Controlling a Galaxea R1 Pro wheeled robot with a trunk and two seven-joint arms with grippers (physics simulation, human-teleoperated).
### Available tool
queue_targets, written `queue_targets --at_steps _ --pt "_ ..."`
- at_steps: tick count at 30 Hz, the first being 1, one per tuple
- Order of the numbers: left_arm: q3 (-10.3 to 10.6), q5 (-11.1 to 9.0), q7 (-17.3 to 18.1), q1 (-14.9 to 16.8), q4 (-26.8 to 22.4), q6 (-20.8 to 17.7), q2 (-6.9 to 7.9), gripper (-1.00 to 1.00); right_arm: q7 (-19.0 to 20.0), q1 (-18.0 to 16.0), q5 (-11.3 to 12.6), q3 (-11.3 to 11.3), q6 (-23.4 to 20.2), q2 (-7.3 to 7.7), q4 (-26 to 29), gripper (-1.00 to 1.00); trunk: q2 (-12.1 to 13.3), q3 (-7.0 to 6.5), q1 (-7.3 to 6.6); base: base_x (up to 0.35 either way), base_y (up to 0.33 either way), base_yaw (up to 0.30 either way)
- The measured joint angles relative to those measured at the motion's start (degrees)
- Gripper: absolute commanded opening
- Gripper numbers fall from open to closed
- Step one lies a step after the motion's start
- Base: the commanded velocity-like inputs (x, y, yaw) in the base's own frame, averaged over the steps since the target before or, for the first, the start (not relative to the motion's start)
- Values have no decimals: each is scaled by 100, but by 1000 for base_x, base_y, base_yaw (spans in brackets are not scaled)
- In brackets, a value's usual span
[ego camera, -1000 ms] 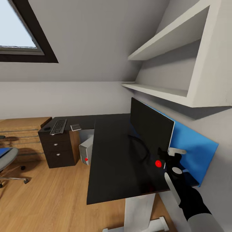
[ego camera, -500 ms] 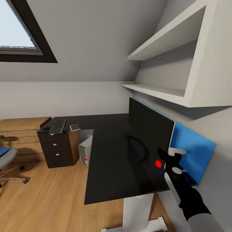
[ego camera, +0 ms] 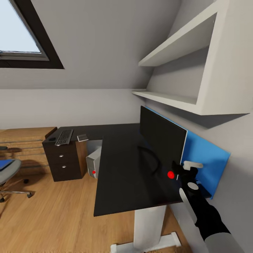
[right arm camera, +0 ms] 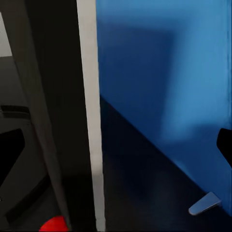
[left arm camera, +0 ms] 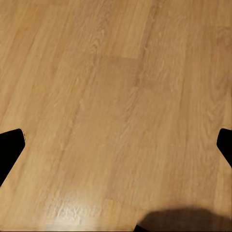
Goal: In the bedroom, organize the workspace by keeping the computer under the desk, ensuring the monitor is on the desk, placing the keyboard on the desk next to the monitor, placing the mouse on the desk next to the keyboard, moving the folder from the swivel chair onto the desk next to the mouse, stacking the notebook on top of the folder with the pen on top of the notebook, and positioning the swivel chair next to the desk.
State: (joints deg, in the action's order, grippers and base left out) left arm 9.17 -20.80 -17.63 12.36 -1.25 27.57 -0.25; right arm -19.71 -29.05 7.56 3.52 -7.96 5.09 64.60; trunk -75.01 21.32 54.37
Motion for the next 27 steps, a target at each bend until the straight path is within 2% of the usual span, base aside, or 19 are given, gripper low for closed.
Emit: queue_targets --at_steps 16,27 --pt "0 0 -3 0 0 0 0 100 9 0 0 15 0 -12 -14 100 0 0 0 -331 0 0" --pt "-6 0 -8 0 0 0 9 100 43 0 18 142 5 -49 -25 100 0 0 0 -335 10 0"
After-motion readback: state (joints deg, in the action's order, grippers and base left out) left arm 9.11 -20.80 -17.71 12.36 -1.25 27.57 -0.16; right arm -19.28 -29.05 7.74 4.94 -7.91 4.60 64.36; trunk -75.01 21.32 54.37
